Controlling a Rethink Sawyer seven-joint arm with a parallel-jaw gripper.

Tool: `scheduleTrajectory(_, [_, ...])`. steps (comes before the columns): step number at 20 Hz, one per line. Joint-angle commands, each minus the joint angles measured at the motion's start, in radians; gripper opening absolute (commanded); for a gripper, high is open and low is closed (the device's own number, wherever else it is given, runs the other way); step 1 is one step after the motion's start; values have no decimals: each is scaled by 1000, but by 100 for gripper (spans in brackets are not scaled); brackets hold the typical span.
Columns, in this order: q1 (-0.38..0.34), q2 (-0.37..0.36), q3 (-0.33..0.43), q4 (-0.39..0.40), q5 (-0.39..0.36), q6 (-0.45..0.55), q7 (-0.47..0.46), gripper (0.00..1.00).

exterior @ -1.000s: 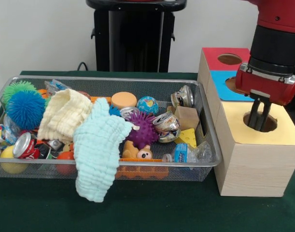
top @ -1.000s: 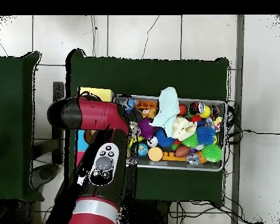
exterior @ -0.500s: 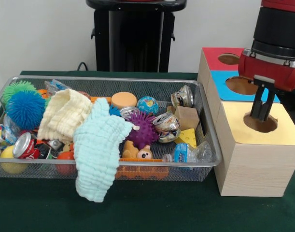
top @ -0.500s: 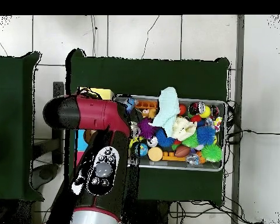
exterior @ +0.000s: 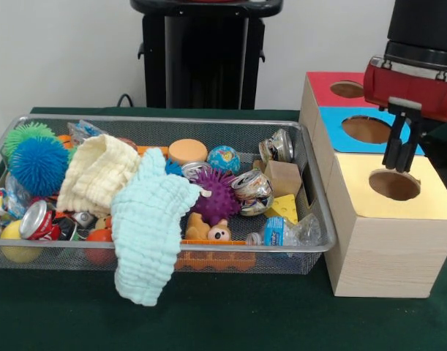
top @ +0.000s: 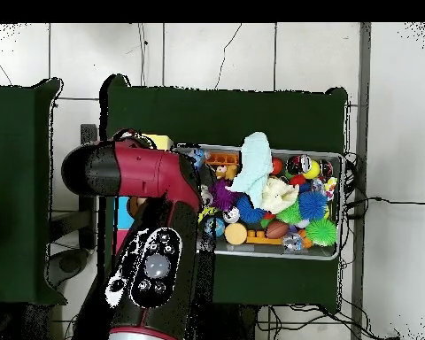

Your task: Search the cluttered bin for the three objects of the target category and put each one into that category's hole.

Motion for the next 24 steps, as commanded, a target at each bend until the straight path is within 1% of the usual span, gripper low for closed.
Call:
scheduleTrajectory(1, [-24,3,27,67,1,121,137,0])
scheduleTrajectory(4, [-61,-19,35,95,-22,100,76,0])
scheduleTrajectory(5, [-93,-40,61,132,-24,69,41,0])
scheduleTrajectory(7, [-139,-77,101,188,-27,44,-14,0])
scheduleTrajectory(11, [-203,-151,139,262,-46,74,-96,0])
scheduleTrajectory(15, [-253,-193,174,317,-73,62,-134,0])
scheduleTrajectory(19, [-289,-226,204,361,-112,43,-148,0])
scheduleTrajectory(24, [-322,-277,228,422,-143,56,-150,0])
